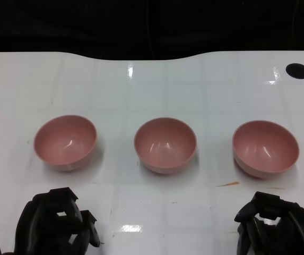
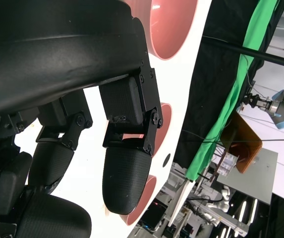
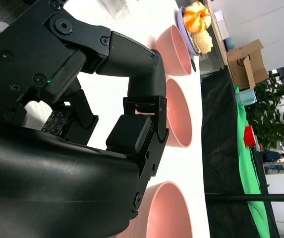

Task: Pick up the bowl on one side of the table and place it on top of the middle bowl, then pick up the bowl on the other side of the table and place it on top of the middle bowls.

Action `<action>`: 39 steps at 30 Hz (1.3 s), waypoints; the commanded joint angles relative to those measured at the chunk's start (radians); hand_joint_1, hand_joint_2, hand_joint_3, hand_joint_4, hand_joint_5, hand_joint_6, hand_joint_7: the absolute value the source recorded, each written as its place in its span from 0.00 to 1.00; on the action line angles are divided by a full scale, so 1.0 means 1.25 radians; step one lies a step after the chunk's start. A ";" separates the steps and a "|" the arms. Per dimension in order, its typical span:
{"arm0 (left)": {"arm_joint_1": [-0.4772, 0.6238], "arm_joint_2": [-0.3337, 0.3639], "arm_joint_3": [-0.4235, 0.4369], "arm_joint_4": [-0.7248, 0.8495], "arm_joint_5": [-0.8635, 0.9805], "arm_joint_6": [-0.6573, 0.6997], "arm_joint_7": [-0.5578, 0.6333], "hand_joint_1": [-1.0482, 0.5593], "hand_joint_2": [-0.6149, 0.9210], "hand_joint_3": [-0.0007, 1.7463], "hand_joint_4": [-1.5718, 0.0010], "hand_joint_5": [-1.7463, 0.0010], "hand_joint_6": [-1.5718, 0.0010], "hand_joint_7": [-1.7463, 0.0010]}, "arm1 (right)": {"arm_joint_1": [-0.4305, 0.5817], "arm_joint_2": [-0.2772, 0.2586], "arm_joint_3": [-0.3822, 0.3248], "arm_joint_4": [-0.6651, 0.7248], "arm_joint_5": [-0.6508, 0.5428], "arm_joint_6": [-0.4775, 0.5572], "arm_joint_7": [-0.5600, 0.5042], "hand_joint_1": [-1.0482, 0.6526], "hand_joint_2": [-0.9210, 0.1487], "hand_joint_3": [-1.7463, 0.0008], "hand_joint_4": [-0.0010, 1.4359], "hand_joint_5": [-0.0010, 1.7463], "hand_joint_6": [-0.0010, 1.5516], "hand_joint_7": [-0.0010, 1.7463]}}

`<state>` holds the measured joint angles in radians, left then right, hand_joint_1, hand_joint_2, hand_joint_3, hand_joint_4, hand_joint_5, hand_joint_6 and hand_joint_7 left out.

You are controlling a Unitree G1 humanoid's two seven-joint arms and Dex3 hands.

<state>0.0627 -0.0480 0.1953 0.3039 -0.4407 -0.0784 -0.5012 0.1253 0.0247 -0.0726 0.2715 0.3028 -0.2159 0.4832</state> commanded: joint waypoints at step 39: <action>0.004 0.009 0.006 -0.012 -0.009 0.013 -0.002 0.08 0.03 1.00 0.00 0.37 0.00 0.45 | -0.011 -0.022 -0.002 0.030 -0.090 -0.145 -0.052 0.21 0.00 0.86 0.56 0.60 0.55 0.26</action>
<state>0.0633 -0.0476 0.1954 0.2955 -0.4439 -0.0602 -0.5006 0.1187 0.0216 -0.0728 0.3000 0.2082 -0.3634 0.4323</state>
